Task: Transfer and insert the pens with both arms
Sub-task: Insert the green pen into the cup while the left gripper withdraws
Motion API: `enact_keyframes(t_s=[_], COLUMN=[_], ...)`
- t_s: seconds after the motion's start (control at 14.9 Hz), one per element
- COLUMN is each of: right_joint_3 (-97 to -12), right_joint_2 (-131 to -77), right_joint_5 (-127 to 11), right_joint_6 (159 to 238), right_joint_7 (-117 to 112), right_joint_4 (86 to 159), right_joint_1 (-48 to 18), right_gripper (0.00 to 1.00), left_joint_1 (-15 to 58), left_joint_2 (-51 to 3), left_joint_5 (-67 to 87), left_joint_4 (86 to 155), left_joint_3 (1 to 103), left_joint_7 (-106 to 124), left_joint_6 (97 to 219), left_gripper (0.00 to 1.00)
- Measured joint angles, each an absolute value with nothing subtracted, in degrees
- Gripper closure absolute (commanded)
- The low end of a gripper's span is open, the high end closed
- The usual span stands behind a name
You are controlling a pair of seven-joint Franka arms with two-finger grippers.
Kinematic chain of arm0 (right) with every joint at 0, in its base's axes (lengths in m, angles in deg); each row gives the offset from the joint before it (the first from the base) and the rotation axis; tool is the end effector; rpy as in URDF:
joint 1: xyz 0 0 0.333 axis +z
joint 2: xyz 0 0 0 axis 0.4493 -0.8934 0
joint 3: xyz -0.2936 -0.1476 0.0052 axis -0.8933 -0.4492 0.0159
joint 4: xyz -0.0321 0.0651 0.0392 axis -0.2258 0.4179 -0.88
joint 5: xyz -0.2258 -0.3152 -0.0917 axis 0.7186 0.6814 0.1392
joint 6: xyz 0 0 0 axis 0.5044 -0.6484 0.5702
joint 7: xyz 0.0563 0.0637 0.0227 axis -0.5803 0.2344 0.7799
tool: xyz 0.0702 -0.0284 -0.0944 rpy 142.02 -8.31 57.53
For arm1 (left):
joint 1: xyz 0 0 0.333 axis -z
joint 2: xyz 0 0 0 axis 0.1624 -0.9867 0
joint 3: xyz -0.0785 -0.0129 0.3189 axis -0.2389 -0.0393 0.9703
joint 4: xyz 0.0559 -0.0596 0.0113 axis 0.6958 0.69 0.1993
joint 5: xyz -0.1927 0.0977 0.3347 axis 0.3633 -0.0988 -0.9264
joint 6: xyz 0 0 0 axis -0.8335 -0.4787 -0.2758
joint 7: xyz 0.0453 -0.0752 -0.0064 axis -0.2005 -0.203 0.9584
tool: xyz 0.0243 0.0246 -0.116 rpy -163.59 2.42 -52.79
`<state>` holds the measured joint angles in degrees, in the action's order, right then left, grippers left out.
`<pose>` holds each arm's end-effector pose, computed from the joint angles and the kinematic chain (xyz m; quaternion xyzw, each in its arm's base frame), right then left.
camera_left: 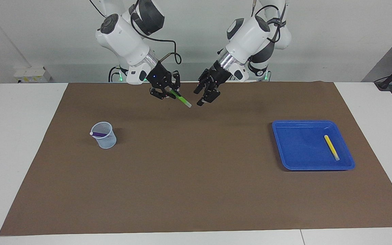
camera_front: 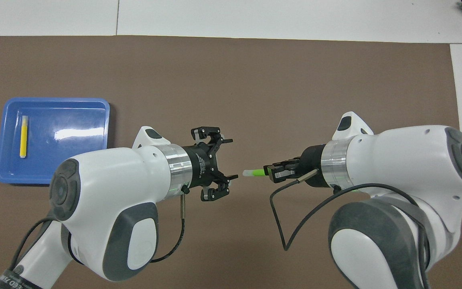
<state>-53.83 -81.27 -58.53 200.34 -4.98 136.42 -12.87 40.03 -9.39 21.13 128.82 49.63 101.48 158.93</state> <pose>0.4902 0.2327 0.5184 -0.9610 -0.1236 -0.0457 0.2430 0.4608 -0.3514 0.5207 0.6462 0.6897 -0.1703 0.2788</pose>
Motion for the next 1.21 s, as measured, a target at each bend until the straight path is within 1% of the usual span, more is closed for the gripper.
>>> enact_keyframes(t_s=[0.2,0.47,0.6,0.94,1.21], right_joint_3=[-53.8,-53.9,-54.0,-54.2,-54.2], right_joint_2=[-81.3,-81.2,-81.0,-79.5,-79.4], right_joint_5=[-51.2,-42.2,-37.5,-27.5,-22.2], right_joint_6=[199.5,196.8,194.8,191.8,191.6], right_joint_7=[-8.5,-10.5,-10.5,-10.5,-8.2], right_joint_4=[136.4,136.3,136.2,136.0,136.1], right_joint_1=[-12.8,-14.1,-16.2,-20.3,-24.1], right_gripper=[1.0,1.0,1.0,1.0,1.0], left_joint_1=[33.7,19.6,14.7,7.7,4.3], left_joint_2=[-9.4,-9.3,-9.2,-9.2,-9.1], left_joint_5=[21.1,21.0,21.0,20.7,18.3], left_joint_4=[128.7,128.1,127.5,126.0,125.1], left_joint_3=[49.8,50.3,50.4,50.3,50.2], left_joint_7=[101.5,100.8,100.6,99.3,86.5], left_joint_6=[159.5,159.6,159.5,159.6,156.3], left_gripper=[0.0,0.0,0.0,0.0,0.0])
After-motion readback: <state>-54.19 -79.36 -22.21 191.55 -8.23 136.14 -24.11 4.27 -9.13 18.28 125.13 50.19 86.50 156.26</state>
